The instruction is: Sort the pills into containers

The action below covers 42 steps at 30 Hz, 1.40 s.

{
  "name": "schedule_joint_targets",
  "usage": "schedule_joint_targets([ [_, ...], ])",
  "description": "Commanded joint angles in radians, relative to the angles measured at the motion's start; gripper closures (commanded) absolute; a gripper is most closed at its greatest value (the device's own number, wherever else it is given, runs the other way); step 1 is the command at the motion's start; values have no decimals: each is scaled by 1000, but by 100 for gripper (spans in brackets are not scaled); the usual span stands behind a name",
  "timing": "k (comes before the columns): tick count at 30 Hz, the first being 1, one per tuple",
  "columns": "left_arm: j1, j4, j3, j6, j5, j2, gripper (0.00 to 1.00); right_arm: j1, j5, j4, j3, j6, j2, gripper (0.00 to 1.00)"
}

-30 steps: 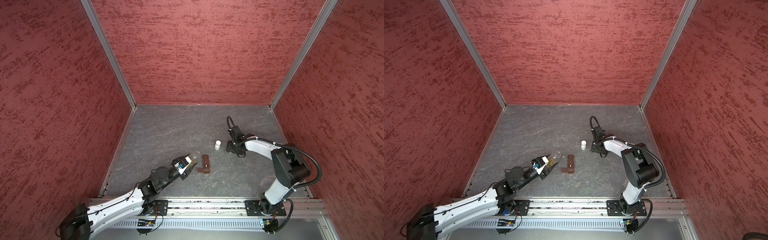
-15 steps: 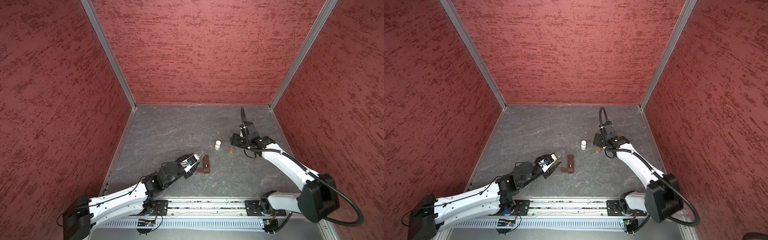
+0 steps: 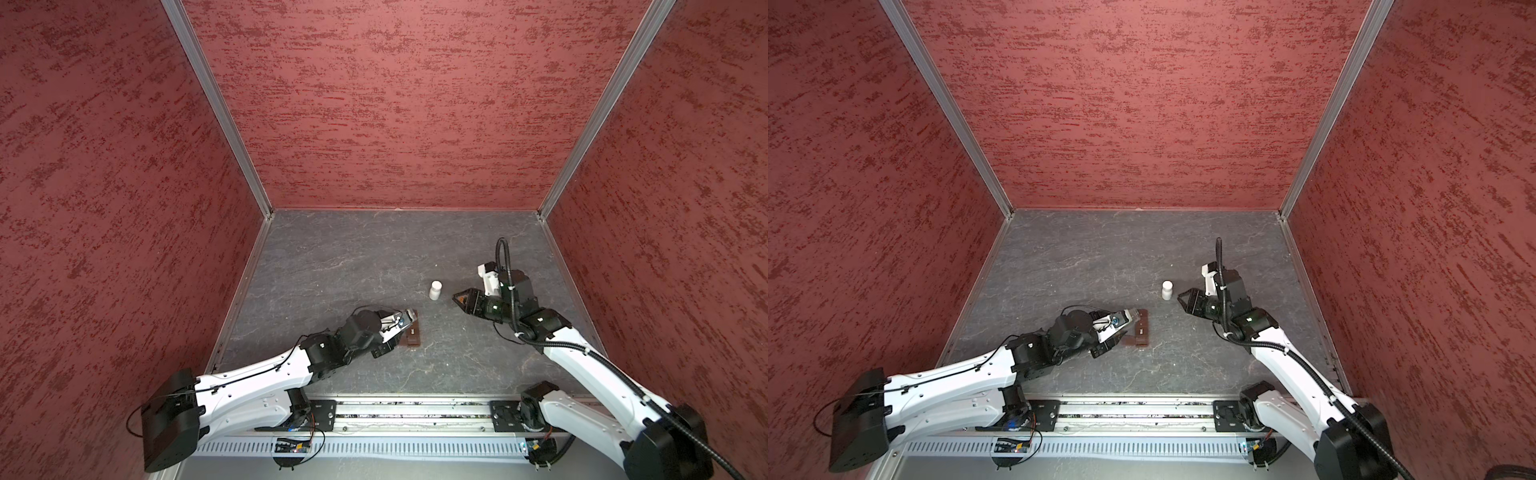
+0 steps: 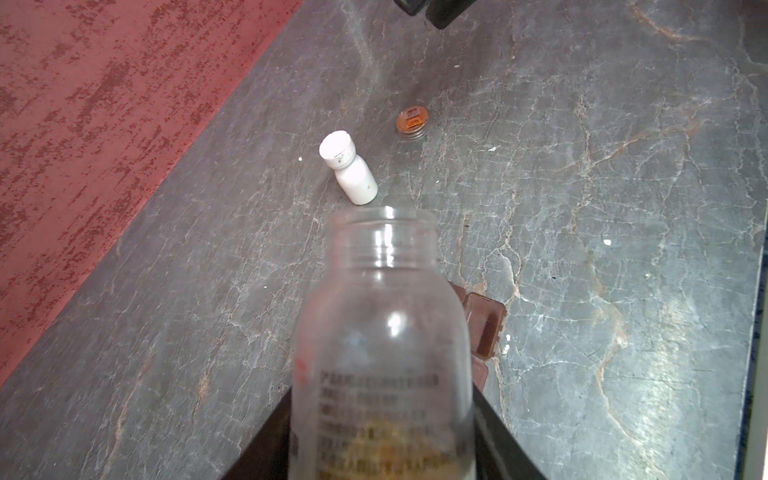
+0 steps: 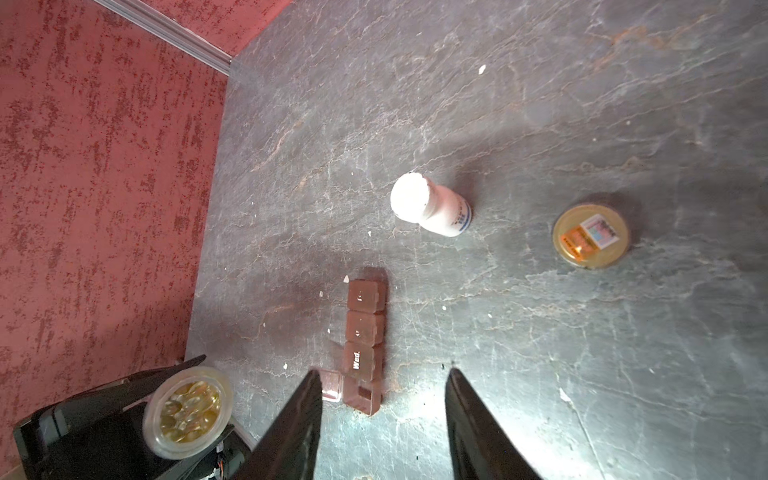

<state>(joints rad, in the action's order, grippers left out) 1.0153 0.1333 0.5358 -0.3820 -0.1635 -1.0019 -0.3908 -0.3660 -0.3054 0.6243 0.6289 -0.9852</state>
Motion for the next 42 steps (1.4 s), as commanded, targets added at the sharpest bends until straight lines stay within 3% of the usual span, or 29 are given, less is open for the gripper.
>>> schedule_joint_targets([
  [1, -7, 96, 56, -27, 61, -27, 100, -6, -59, 97, -25, 18, 14, 52],
  [6, -52, 179, 106, -48, 145, -67, 100, -24, -112, 178, -60, 32, 4, 55],
  [16, -93, 59, 53, -46, 245, -135, 100, -117, -104, 229, -72, 21, -54, 58],
  [42, -88, 204, 120, -69, 219, -277, 100, -158, -68, 220, -86, -17, -77, 63],
])
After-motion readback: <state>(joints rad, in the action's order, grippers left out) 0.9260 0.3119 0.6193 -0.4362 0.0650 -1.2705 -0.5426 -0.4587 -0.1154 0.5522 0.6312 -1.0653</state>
